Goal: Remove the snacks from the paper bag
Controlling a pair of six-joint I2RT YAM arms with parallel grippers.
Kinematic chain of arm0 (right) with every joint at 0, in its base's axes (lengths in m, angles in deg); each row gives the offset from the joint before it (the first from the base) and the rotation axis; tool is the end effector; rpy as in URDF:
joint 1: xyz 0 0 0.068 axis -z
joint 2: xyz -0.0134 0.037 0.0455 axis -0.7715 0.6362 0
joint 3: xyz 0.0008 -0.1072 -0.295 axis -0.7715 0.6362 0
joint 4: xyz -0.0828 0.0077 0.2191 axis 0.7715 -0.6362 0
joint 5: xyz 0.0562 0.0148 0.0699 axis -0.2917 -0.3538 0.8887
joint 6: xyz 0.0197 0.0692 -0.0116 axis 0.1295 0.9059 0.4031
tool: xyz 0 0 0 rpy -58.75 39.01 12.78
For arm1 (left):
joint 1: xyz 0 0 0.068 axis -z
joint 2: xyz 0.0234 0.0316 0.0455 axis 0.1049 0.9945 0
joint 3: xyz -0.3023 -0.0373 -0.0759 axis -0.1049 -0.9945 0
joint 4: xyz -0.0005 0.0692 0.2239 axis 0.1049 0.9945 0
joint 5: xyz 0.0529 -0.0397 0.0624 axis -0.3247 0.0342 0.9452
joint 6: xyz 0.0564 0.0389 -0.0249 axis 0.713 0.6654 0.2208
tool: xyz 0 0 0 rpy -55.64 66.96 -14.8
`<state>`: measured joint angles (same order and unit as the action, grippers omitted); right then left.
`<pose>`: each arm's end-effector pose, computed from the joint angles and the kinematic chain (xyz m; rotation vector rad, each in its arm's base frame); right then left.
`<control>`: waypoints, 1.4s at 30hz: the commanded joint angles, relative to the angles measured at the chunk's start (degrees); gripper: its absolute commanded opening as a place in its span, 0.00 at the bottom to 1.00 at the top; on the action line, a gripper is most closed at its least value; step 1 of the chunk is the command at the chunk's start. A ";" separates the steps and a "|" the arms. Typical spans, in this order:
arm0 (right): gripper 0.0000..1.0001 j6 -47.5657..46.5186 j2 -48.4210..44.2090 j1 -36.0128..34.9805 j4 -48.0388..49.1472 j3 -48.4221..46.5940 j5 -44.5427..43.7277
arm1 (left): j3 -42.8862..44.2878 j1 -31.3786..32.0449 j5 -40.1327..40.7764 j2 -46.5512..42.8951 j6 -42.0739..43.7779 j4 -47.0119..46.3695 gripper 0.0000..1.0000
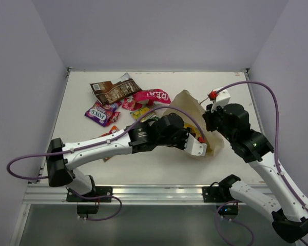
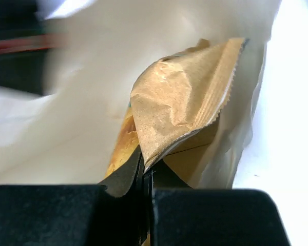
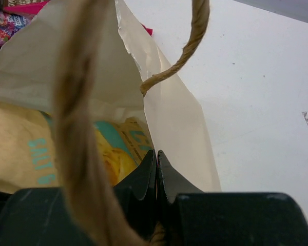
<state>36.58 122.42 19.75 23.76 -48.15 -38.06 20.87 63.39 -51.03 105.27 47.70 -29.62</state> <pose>0.1222 0.0608 0.3927 -0.3527 1.9453 0.2286 0.1215 -0.3348 0.3707 1.8543 1.2069 -0.3301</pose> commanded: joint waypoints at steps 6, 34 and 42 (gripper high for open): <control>0.00 0.01 0.44 -0.02 -0.75 0.99 -2.87 | -1.05 0.20 14.92 -12.42 -0.79 -21.61 0.00; 0.00 1.94 2.38 0.07 -2.07 0.37 -6.39 | 0.19 -18.25 59.05 -28.95 -10.01 -36.48 0.00; 0.00 2.03 1.67 -0.02 -1.98 0.20 -4.11 | -3.23 -50.48 41.96 -23.96 -32.24 -23.20 0.00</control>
<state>37.72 124.41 19.77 23.61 -47.41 -43.46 18.83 20.99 0.22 79.61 27.55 -55.52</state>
